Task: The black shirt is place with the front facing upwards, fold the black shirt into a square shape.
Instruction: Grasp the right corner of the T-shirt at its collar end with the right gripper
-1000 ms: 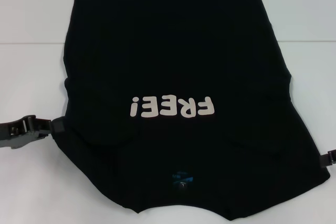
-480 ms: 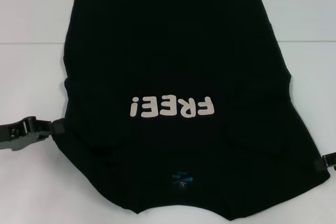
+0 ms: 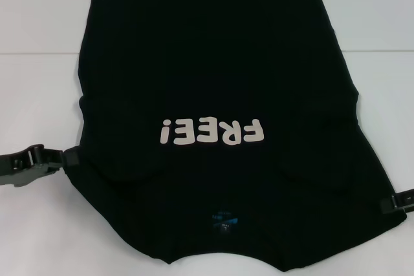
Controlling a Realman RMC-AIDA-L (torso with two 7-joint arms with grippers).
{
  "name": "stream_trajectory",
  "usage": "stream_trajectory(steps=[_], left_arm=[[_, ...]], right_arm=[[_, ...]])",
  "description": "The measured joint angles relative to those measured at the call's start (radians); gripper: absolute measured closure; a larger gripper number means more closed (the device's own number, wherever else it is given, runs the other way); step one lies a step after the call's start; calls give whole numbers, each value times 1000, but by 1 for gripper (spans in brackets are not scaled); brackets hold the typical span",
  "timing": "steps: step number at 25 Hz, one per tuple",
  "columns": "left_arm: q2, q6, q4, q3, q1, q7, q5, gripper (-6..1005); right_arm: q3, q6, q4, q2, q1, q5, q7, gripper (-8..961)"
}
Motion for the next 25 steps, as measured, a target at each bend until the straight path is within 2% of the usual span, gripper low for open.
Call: stream_trajectory(steps=[15,25], left_arm=[[-5,0,0,0,1,0,0,987],[-6,0,0,-3,0,0,0,986]], right_arm=[[-19,16,0,10,8,-25,-1,218],[-19,11,2,39,33,-26,-3,219]])
